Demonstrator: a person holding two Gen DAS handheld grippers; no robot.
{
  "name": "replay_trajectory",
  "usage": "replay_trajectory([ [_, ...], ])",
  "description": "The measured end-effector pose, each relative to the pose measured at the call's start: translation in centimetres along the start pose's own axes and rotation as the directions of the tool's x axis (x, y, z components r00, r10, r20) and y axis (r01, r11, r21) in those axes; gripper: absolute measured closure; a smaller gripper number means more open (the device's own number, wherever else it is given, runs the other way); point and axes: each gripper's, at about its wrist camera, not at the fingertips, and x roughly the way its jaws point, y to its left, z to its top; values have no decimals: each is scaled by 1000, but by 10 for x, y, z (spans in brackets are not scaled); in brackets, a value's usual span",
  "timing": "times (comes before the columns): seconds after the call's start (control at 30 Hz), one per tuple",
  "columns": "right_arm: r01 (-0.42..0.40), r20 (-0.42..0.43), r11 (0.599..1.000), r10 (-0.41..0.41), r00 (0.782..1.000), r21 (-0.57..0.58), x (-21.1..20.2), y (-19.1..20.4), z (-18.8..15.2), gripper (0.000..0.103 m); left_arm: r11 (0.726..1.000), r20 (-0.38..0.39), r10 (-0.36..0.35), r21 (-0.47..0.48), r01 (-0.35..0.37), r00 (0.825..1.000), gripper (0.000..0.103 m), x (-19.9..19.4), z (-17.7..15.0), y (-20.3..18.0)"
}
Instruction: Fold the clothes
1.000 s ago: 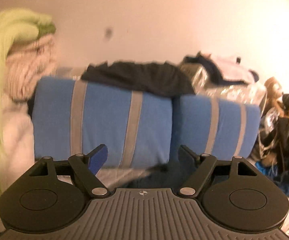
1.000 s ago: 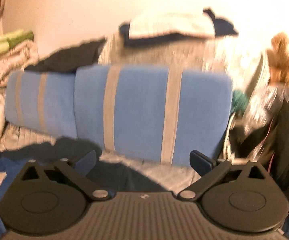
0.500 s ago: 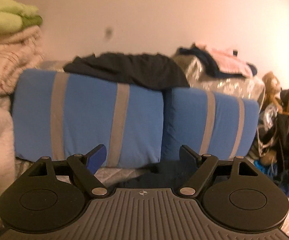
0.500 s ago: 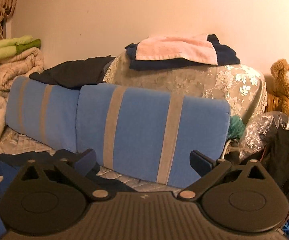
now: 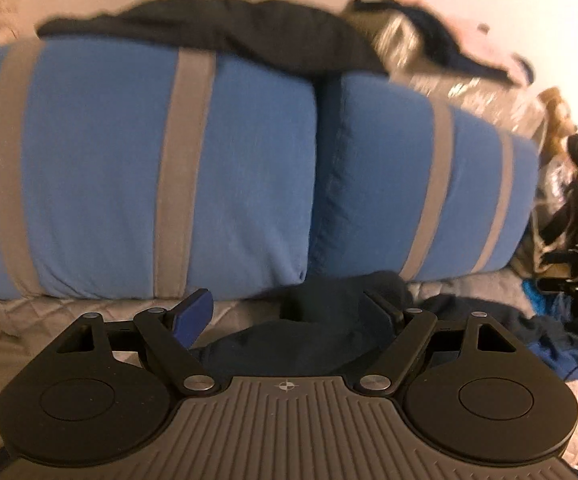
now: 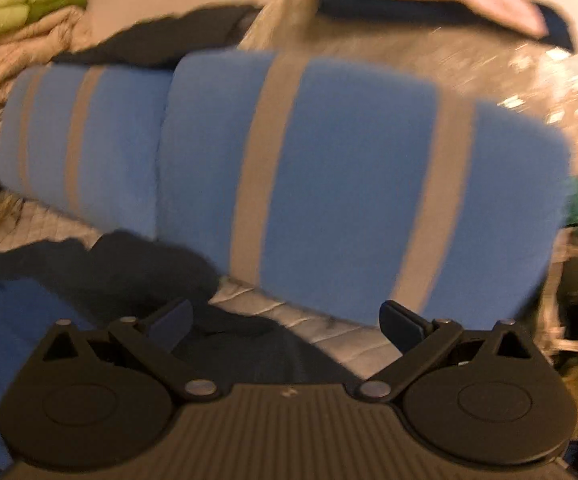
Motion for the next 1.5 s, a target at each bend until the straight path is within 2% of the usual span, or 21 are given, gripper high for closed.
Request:
replay_trajectory([
  [0.27, -95, -86, 991, 103, 991, 95, 91, 18, 1, 0, 998, -152, 25, 60, -16, 988, 23, 84, 11, -5],
  [0.53, -173, -121, 952, 209, 970, 253, 172, 32, 3, 0, 999, -294, -40, -25, 34, 955, 24, 167, 5, -1],
  [0.67, -180, -147, 938, 231, 962, 296, 200, 37, 2, 0, 987, -289, -104, -152, 62, 952, 25, 187, -1, 14],
  [0.77, -201, -125, 910, 261, 957, 362, 213, 31, 4, 0, 954, -290, -206, -272, 126, 935, 36, 195, -10, 26],
  [0.8, -219, -118, 899, 281, 952, 379, 217, 30, 5, 0, 948, -302, -221, -290, 132, 927, 39, 197, -13, 27],
  [0.87, -252, -112, 881, 320, 941, 400, 226, 31, 5, 0, 936, -320, -249, -323, 141, 914, 39, 202, -19, 31],
  [1.0, -283, -151, 867, 370, 916, 410, 246, 38, 7, 2, 911, -320, -284, -383, 151, 904, 40, 204, -25, 39],
  [1.07, -291, -165, 849, 395, 904, 440, 256, 39, 6, 3, 903, -326, -291, -405, 146, 899, 44, 206, -29, 42],
  [1.13, -287, -185, 830, 414, 891, 478, 267, 38, 4, 7, 907, -335, -281, -399, 135, 899, 62, 205, -33, 42],
  [1.17, -285, -191, 826, 419, 888, 487, 271, 38, 3, 10, 912, -335, -273, -389, 131, 902, 68, 203, -34, 41],
  [1.2, -283, -194, 827, 418, 887, 486, 272, 40, 3, 20, 921, -327, -260, -367, 131, 909, 76, 198, -34, 38],
  [1.23, -282, -197, 828, 417, 887, 484, 272, 42, 3, 26, 929, -314, -249, -345, 134, 916, 81, 192, -34, 34],
  [1.27, -281, -200, 829, 417, 887, 483, 273, 43, 3, 32, 938, -289, -238, -317, 142, 927, 83, 182, -33, 29],
  [1.3, -284, -195, 835, 413, 890, 471, 271, 45, 4, 43, 949, -260, -222, -277, 148, 940, 85, 172, -31, 22],
  [1.33, -292, -182, 845, 406, 896, 449, 266, 47, 6, 55, 963, -224, -199, -223, 149, 954, 85, 159, -30, 13],
  [1.37, -302, -162, 854, 399, 902, 424, 260, 50, 8, 61, 979, -180, -164, -147, 138, 970, 86, 145, -28, 2],
  [1.4, -320, -129, 862, 396, 909, 393, 251, 52, 9, 72, 990, -138, -130, -68, 122, 982, 86, 134, -27, -9],
  [1.43, -335, -90, 876, 387, 918, 347, 239, 56, 11, 79, 995, -91, -96, 13, 98, 991, 86, 123, -27, -20],
  [1.5, -309, 1, 930, 315, 949, 201, 215, 72, 16, 81, 986, 20, -27, 166, 23, 999, 87, 104, -32, -41],
])
